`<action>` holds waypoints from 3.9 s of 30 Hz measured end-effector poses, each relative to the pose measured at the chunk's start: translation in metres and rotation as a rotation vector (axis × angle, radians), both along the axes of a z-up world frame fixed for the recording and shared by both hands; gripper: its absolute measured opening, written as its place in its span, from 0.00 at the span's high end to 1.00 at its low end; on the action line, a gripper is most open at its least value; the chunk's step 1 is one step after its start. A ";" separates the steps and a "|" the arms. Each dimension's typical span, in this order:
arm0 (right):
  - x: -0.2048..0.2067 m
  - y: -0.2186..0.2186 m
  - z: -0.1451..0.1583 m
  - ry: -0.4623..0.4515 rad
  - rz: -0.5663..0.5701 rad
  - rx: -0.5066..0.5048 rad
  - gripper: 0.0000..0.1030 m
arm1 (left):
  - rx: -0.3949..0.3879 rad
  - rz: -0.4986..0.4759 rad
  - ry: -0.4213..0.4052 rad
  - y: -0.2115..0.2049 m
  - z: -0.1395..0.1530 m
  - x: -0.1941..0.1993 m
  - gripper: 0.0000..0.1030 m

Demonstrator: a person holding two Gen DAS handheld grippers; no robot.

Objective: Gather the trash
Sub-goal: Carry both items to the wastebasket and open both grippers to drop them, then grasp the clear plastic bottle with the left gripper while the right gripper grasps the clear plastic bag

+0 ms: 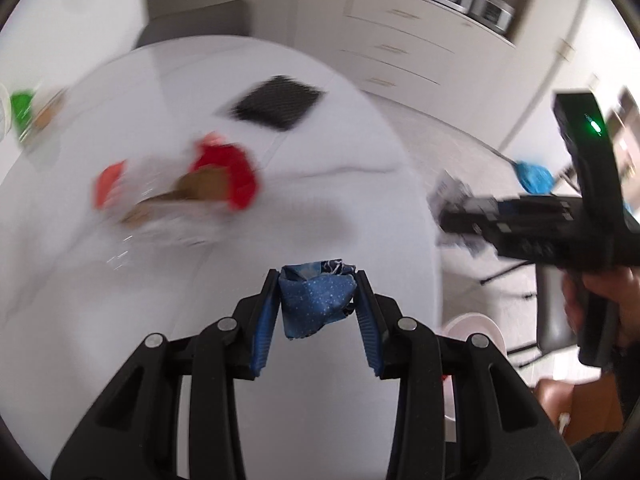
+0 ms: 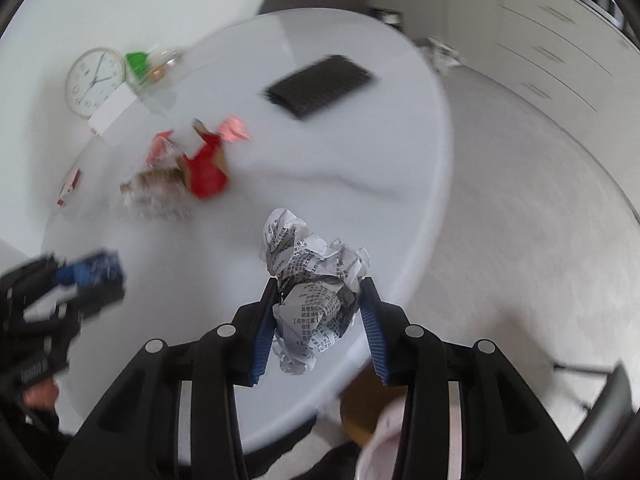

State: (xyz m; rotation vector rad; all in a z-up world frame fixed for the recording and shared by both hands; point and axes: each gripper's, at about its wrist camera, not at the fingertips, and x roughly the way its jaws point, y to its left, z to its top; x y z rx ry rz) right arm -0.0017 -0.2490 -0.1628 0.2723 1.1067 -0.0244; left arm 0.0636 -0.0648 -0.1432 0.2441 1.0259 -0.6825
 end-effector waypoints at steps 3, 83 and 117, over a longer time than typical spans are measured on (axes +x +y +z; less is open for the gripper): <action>-0.053 -0.021 -0.002 0.030 -0.076 -0.015 0.60 | 0.000 -0.088 -0.002 -0.027 0.003 -0.015 0.64; 0.029 0.109 0.021 -0.106 0.369 -0.111 0.08 | 0.068 0.331 -0.045 0.097 0.039 -0.002 0.08; 0.100 0.165 0.020 -0.034 0.486 0.038 0.75 | 0.197 -0.169 0.027 0.102 -0.038 0.161 0.08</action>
